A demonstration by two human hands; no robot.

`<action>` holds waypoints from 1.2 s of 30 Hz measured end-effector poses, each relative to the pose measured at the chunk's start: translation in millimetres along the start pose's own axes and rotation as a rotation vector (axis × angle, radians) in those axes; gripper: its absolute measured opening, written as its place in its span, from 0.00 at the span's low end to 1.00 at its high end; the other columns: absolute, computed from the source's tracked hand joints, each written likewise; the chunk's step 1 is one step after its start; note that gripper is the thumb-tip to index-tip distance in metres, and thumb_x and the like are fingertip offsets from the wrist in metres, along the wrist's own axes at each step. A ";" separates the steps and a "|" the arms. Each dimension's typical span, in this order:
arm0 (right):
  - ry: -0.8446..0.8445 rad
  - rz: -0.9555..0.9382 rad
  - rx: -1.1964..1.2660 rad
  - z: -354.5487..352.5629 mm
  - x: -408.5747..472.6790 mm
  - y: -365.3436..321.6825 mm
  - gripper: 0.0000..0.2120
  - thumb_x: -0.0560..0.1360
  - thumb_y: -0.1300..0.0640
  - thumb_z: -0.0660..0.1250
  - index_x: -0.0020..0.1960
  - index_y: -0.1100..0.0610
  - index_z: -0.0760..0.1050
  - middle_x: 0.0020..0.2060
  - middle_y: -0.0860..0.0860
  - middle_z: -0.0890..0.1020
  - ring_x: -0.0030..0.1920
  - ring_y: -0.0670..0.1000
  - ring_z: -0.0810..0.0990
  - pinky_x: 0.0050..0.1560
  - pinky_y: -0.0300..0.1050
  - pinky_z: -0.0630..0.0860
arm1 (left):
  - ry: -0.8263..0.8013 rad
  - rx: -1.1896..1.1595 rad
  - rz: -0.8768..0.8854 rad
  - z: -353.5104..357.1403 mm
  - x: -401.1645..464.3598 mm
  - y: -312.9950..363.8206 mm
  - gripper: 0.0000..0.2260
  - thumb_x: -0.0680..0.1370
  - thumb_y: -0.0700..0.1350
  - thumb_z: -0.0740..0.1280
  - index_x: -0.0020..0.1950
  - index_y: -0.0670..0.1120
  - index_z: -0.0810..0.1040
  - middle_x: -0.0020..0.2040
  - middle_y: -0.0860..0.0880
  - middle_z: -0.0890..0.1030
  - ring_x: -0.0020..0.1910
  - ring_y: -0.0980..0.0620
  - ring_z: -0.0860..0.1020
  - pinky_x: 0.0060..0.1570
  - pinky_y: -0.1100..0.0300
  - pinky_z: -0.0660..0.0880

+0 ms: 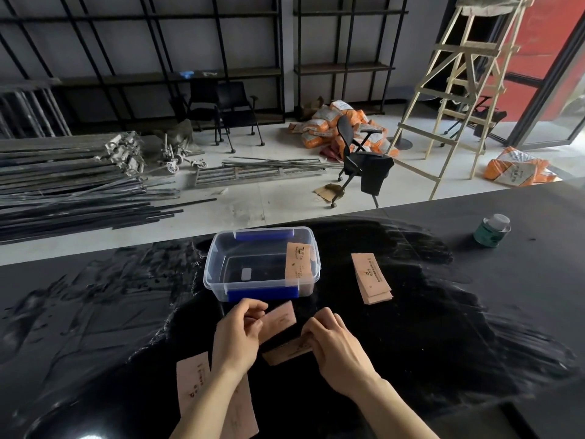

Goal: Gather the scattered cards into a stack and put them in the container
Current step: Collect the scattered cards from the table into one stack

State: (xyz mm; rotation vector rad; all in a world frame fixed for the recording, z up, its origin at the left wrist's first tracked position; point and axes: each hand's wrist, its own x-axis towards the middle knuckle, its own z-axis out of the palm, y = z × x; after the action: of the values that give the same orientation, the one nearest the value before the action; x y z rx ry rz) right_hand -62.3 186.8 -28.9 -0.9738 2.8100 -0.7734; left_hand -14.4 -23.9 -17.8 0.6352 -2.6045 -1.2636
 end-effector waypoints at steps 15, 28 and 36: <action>0.007 0.050 0.015 1.4 5.1 -4.6 0.22 0.79 0.52 0.69 0.71 0.46 0.69 0.58 0.45 0.79 0.56 0.49 0.79 0.46 0.39 0.74 | -0.268 0.169 0.008 -39.4 -18.3 -31.8 0.29 0.70 0.53 0.77 0.69 0.60 0.73 0.65 0.59 0.76 0.68 0.56 0.72 0.72 0.50 0.68; 0.021 0.037 0.080 11.7 17.9 -28.3 0.13 0.81 0.60 0.66 0.64 0.49 0.74 0.54 0.48 0.78 0.50 0.49 0.80 0.41 0.37 0.73 | -0.408 0.604 -0.038 -60.9 -27.7 -60.9 0.39 0.54 0.68 0.76 0.62 0.59 0.69 0.61 0.59 0.66 0.64 0.53 0.63 0.72 0.54 0.58; -0.028 -0.007 0.094 4.3 15.6 -24.8 0.15 0.80 0.61 0.68 0.64 0.48 0.74 0.52 0.46 0.76 0.48 0.48 0.78 0.42 0.43 0.80 | 0.059 -0.065 -0.129 -74.3 -13.6 -56.8 0.18 0.78 0.37 0.73 0.53 0.62 0.78 0.46 0.57 0.86 0.44 0.58 0.84 0.48 0.56 0.81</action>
State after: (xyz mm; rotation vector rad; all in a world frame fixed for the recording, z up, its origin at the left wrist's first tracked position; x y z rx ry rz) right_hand -59.9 158.9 -19.1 -0.9719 2.7203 -0.8773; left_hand 39.8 -101.4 -15.6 0.8267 -2.4990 -1.3386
